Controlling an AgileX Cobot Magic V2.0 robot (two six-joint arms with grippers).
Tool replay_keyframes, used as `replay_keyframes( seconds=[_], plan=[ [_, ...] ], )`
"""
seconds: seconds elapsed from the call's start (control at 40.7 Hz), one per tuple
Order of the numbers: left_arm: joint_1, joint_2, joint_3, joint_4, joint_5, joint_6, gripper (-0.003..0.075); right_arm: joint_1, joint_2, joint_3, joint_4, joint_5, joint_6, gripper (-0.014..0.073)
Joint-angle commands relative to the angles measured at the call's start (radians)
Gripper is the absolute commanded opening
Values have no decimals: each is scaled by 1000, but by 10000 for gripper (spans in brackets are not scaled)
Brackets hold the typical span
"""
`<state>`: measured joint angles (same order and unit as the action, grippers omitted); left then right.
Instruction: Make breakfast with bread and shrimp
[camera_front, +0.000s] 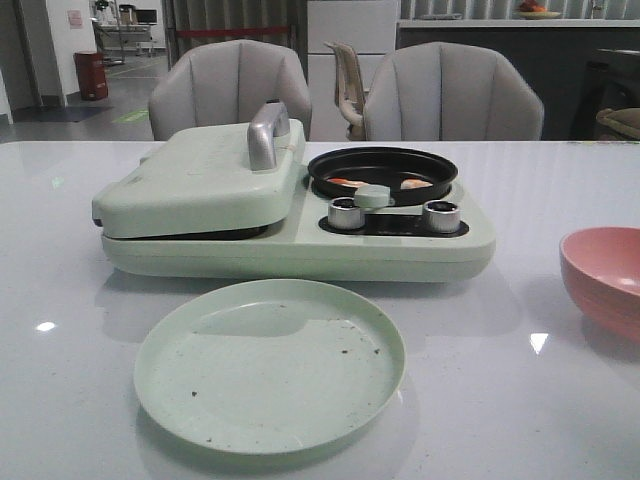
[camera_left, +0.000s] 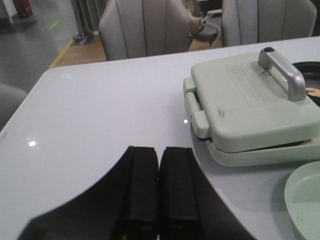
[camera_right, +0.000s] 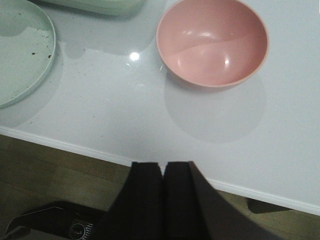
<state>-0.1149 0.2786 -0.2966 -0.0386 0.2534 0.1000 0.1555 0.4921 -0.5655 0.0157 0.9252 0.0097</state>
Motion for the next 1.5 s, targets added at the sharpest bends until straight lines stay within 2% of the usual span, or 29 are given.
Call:
replay_keyframes(
  seconds=[0.0,0.147,0.393,0.491,0.663,1.057,1.474],
  plan=[
    [4,-48,43,-15,-164,-2,100,1,2,-27,-6,-57,0,35],
    [5,-144,133,-15,-208,-2,100,1,2,-27,-6,-57,0,35],
    [84,-300,265,-78,-212,-2,100,1,2,-27,-6,-57,0,35],
    [101,-302,306,-89,-253,-2,100,1,1,-27,-6,-55,0,35],
    [123,-304,304,-87,-253,-2,100,1,1,-27,-6,-55,0,35],
    [124,-304,304,-57,-362,-2,100,1,1,-27,-6,-55,0,35],
    [120,-304,304,-60,-361,-2,100,1,1,-27,-6,-55,0,35]
  ],
)
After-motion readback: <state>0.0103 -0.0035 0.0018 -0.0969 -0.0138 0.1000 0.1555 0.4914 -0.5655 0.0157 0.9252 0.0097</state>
